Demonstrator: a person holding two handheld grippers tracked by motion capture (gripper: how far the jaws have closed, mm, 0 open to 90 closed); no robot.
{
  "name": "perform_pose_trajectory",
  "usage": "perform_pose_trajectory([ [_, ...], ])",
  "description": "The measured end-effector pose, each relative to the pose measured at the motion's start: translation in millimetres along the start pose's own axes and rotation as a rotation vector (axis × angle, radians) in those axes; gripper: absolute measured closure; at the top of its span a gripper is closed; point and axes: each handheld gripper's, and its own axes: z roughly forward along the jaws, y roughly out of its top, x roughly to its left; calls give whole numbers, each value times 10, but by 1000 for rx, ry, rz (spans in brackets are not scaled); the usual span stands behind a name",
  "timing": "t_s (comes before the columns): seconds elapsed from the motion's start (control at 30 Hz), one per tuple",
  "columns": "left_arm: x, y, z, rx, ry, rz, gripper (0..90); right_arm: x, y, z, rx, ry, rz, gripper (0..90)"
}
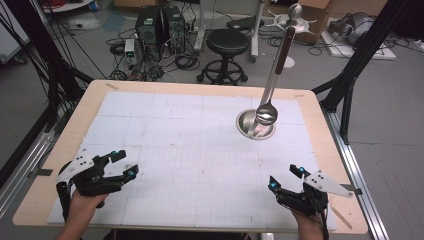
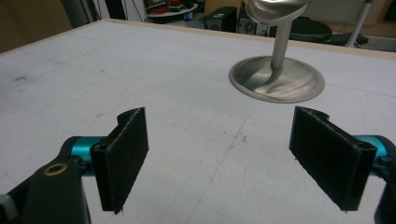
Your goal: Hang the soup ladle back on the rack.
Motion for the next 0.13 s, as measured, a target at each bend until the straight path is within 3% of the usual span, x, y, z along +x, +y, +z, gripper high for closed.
perform_pose_trajectory([
  [0.13, 8, -1, 3, 0, 2, 0, 247, 11, -5, 16, 5, 15, 9, 183],
])
